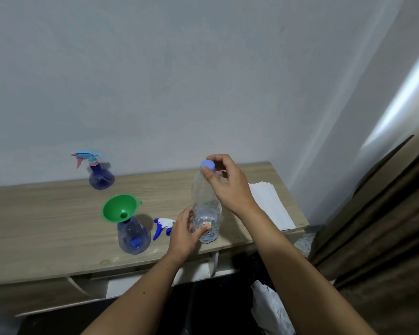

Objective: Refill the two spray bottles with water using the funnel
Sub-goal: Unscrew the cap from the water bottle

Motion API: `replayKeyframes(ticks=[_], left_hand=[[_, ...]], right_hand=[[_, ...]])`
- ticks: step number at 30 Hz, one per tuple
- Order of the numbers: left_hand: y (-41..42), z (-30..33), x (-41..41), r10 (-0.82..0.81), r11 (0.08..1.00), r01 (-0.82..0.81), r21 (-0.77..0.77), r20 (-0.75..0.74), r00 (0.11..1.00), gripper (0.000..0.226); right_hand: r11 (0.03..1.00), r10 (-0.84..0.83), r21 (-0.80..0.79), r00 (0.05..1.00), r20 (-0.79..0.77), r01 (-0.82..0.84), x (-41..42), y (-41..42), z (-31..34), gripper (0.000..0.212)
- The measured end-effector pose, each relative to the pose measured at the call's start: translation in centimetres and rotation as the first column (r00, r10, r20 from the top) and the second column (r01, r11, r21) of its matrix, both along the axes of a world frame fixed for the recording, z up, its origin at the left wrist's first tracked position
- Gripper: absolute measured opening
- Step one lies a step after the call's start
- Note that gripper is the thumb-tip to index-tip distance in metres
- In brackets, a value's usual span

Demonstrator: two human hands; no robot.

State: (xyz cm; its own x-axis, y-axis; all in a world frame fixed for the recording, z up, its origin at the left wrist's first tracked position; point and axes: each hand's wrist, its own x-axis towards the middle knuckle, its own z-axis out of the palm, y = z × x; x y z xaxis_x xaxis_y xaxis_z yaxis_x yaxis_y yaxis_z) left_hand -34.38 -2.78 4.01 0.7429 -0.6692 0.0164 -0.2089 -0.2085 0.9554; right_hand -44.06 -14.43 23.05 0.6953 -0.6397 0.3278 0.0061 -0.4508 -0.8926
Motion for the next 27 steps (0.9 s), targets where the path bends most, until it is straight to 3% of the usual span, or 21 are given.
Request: replayKeyframes(ticks=[4,12,17,20,24,27], left_hand=[[-0.09,0.46,-0.16,-0.032,0.999,0.031,-0.017,-0.015,0.999,0.083],[-0.14,0.70,-0.32,-0.023,0.999,0.022,-0.026,-0.046,0.999,0.084],[0.04,0.62,-0.47,-0.012,0.999,0.010,-0.033,-0.064,0.998,0.085],[-0.01,0.86,-0.67,-0.018,0.999,0.015,-0.033,-0.076,0.997,0.084],[-0.05,0.87,-0.67,-0.023,0.999,0.021,-0.033,-0.072,0.997,0.080],[0.03,0.80,-0.59,-0.022,0.999,0.019,-0.032,-0.074,0.997,0.080]], right_hand=[[0.995,-0.099,0.037,0.994,0.047,0.097,0.02,0.01,0.00,0.036],[0.997,-0.034,-0.062,0.999,0.017,0.035,-0.24,-0.40,-0.13,0.018],[0.999,0.016,-0.050,1.000,-0.024,-0.017,-0.39,-0.29,0.30,0.024],[1.000,-0.018,-0.024,1.000,-0.012,0.018,-0.26,-0.06,0.40,0.042],[0.998,0.009,-0.061,1.000,0.018,-0.008,-0.33,-0.37,0.11,0.026],[0.995,0.030,-0.099,1.000,0.001,-0.030,-0.27,-0.37,0.24,0.033]])
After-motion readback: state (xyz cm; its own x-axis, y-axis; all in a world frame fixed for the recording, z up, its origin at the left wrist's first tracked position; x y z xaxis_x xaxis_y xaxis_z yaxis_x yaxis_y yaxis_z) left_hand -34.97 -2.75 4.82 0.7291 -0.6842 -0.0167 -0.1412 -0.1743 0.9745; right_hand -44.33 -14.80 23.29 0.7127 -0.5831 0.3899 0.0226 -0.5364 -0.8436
